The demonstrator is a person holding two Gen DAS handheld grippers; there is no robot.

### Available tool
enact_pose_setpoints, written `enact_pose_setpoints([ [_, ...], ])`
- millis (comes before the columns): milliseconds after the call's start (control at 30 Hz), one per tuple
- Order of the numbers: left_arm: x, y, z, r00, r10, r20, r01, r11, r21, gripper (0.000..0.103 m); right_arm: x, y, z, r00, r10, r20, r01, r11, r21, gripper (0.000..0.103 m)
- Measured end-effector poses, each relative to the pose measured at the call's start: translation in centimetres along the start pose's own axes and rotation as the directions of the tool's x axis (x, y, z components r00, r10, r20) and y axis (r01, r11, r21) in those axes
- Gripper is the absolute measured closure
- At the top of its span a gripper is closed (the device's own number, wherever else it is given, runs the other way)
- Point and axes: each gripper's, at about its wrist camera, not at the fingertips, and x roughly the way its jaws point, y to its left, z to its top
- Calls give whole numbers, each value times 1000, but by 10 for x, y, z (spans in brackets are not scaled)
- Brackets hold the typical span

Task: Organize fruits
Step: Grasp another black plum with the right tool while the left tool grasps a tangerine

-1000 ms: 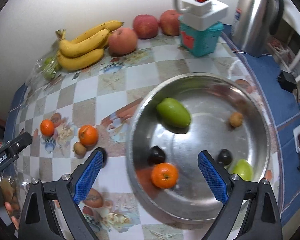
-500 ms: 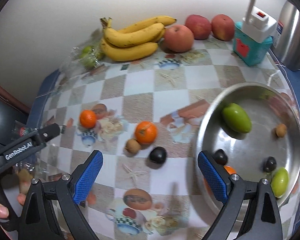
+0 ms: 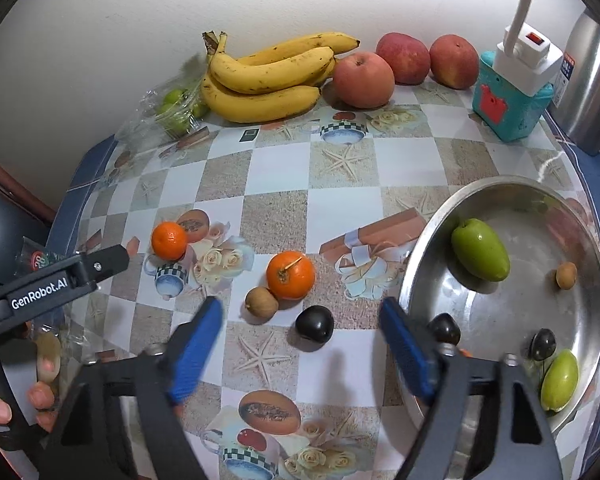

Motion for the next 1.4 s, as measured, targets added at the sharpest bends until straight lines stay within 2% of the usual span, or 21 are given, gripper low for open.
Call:
enact_pose_setpoints([
  [67, 4, -2, 1, 1000, -2, -2, 2, 1000, 4, 0, 3, 1, 0, 1000, -5, -12, 5, 1000, -4, 27],
  [167, 9, -2, 4, 1000, -9, -2, 9, 1000, 3, 1, 8, 2, -2, 1000, -1, -24, 1, 1000, -12, 37],
  [233, 12, -2, 6, 1000, -15, 4, 15, 1000, 5, 2, 11, 2, -2, 1000, -1, -31, 1, 1000, -16, 39],
  [333, 16, -3, 8, 1000, -19, 17, 18, 1000, 16, 11, 15, 3, -3, 999, 1, -44, -2, 1000, -15, 48],
  [500, 27, -13, 9, 999, -26, 23, 24, 998, 52, 16, 25, 2, -5, 996, -4, -85, 3, 1000, -16, 58],
  [700, 35, -21, 12, 999, -17, 39, 14, 996, 90, 21, 30, 5, -7, 994, -17, -108, 13, 999, -35, 63],
  [967, 48, -15, 18, 1000, -17, 26, 15, 997, 71, 31, 38, 3, -11, 990, -23, -136, 18, 999, -38, 65],
  [1400, 58, -22, 15, 998, -59, 22, 57, 995, 86, 55, 42, -1, -11, 989, -62, -136, 56, 997, -43, 73],
])
